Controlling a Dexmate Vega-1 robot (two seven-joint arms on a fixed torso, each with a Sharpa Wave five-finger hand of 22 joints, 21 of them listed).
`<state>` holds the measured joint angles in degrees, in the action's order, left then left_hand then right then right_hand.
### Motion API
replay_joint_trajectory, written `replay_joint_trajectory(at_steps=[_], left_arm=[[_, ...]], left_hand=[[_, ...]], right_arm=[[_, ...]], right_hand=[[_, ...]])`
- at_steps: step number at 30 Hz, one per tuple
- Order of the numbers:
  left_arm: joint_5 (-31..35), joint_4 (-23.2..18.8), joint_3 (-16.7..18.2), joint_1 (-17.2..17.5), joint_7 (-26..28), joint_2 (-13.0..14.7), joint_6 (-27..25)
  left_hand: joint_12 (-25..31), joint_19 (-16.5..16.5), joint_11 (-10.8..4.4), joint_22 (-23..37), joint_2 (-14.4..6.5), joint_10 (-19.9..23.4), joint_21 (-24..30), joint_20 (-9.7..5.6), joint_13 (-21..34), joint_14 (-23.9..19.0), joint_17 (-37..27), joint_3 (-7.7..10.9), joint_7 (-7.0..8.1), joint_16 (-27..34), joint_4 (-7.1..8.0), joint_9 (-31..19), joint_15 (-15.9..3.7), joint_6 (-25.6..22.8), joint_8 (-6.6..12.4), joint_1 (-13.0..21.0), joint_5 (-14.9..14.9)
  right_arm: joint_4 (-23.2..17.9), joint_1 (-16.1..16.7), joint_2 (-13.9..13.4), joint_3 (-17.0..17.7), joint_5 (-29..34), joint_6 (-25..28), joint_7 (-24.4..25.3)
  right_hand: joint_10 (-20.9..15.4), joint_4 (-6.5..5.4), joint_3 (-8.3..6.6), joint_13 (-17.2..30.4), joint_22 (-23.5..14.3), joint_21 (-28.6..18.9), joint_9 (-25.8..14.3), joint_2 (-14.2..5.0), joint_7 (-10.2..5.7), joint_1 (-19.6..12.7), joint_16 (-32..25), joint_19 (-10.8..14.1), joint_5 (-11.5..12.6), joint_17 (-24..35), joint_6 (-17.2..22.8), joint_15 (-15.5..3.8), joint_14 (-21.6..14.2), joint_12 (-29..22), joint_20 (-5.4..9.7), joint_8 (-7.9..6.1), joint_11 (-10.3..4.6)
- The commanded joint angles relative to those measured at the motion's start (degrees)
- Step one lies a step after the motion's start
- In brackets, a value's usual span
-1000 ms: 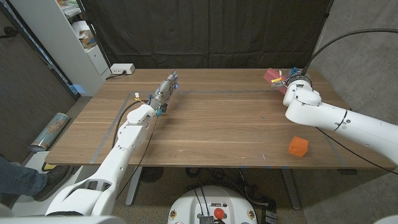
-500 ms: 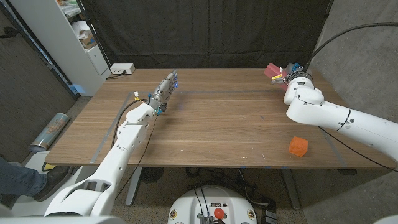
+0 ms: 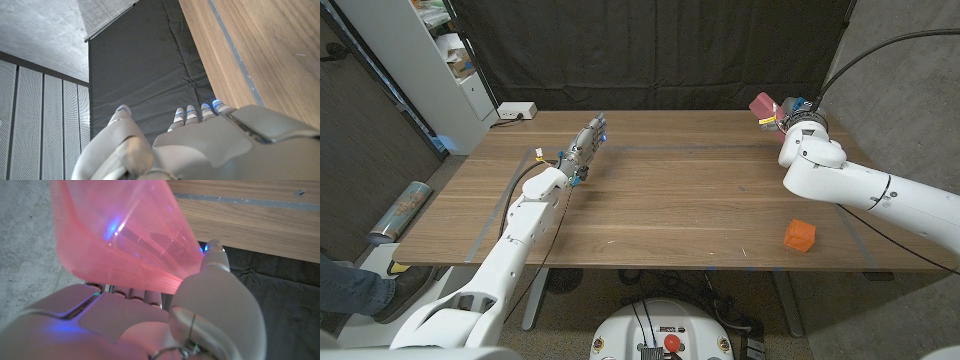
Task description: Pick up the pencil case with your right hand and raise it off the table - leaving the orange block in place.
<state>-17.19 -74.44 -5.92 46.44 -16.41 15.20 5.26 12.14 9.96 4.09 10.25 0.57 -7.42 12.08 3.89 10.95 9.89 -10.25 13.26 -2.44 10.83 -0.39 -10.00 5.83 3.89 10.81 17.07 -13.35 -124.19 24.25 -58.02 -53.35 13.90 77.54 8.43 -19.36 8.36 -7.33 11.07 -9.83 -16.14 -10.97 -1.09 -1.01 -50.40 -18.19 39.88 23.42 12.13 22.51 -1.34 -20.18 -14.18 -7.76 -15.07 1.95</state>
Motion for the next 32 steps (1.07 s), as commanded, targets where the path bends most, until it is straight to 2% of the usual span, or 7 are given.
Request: replay_joint_trajectory(at_steps=[1, 10, 20, 32], left_arm=[[-0.24, -0.93, 0.18, 0.69, 0.02, 0.71, -0.12], [-0.72, -0.17, 0.54, 0.5, -0.67, 1.07, -0.11], [-0.94, 2.58, 0.85, -1.04, -1.82, 0.67, 1.21], [-0.38, 4.71, 0.88, -2.51, -3.02, 0.53, 1.61]], left_hand=[[-0.14, 4.2, 0.0, 0.13, -0.41, -0.48, -0.18, 0.24, 0.05, 1.3, -0.25, 0.17, 0.2, -0.01, -0.31, -0.24, 0.29, 0.0, -0.07, 0.14, 0.18], [-0.14, 4.21, 0.06, 0.13, -0.45, -0.5, -0.23, 0.26, 0.05, 1.31, -0.25, 0.13, 0.27, -0.01, -0.36, -0.23, 0.31, 0.04, -0.09, 0.14, 0.2], [-0.16, 4.18, -0.01, 0.13, -0.49, -0.54, -0.26, 0.27, 0.05, 1.33, -0.25, 0.1, 0.25, -0.02, -0.41, -0.23, 0.27, 0.07, -0.1, 0.14, 0.21], [-0.14, 4.17, -0.09, 0.13, -0.55, -0.51, -0.31, 0.27, 0.05, 1.33, -0.25, 0.06, 0.26, -0.01, -0.48, -0.24, 0.2, 0.07, -0.1, 0.15, 0.23]], right_arm=[[-1.1, -0.71, -0.07, -0.78, -0.37, 0.78, 0.76], [-0.74, -2.05, 0.98, -2.23, -0.46, 1.5, 1.13], [-0.78, -3.52, 1.65, -3.5, -0.34, 2.45, 1.52], [-0.37, -3.16, 2.83, -3.07, 2.93, 2.45, -0.77]], right_hand=[[-0.61, 0.11, -0.51, 0.09, -0.17, 0.15, -0.3, -4.43, -0.19, -3.69, 0.16, 0.29, -0.34, 0.15, 0.59, -0.1, -0.31, 0.07, 0.13, -0.25, -0.02], [-0.7, 0.12, -0.61, 0.09, -0.18, 0.31, -0.31, -4.44, -0.26, -3.85, 0.24, 0.33, -0.61, 0.16, 0.75, -0.14, -0.45, 0.21, 0.15, -0.13, -0.03], [-0.89, 0.0, -0.7, 0.1, -0.18, 0.43, -0.32, -4.53, -0.38, -3.86, 0.27, 0.6, -0.95, 0.21, 1.34, -0.22, -0.75, 0.34, 0.19, -0.14, -0.05], [-1.09, -0.11, -0.81, 0.11, -0.19, 0.64, -0.33, -4.67, -0.34, -3.89, 0.4, 0.65, -1.28, 0.26, 1.52, -0.32, -0.82, 0.48, 0.24, 0.02, 0.02]])
